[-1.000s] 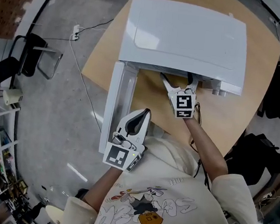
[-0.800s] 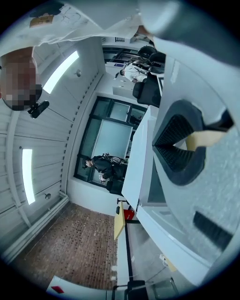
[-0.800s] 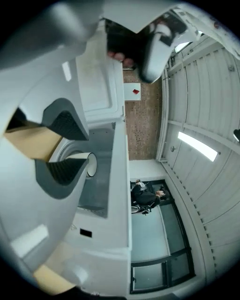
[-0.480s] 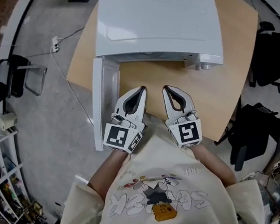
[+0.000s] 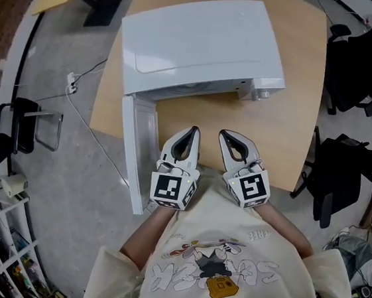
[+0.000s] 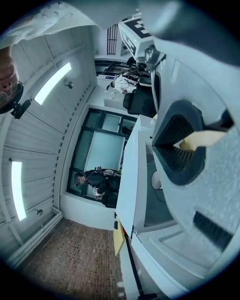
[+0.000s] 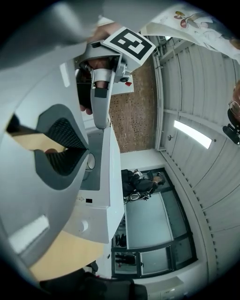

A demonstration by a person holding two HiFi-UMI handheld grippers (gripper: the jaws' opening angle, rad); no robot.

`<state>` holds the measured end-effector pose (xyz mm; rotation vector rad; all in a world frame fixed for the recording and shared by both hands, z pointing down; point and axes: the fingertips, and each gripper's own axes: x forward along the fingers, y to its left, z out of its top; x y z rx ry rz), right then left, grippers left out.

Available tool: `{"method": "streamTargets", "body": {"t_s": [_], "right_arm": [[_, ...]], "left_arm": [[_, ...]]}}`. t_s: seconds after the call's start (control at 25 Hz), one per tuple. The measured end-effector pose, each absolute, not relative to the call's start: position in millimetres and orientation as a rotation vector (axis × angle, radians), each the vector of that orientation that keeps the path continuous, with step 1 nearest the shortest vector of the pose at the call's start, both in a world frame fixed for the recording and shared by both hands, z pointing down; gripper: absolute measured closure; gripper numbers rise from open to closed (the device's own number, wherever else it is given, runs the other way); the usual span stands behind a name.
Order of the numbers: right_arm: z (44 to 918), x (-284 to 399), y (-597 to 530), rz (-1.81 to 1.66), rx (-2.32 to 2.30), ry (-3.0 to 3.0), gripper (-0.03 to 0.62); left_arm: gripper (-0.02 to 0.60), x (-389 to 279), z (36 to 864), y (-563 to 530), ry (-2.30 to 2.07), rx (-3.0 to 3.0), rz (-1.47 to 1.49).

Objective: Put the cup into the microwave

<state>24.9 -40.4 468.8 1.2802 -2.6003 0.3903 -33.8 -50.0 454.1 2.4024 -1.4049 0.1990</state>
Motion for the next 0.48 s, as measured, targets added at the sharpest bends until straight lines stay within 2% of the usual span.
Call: {"method": "streamTargets", "body": {"t_s": [0.48], "right_arm": [[468.4,27.0,-33.5,0.382,1.283,-2.578,0.588]], "left_arm": [[0.577,-23.0,456.6,-40.6,-1.343,2.429,0.218]]}}
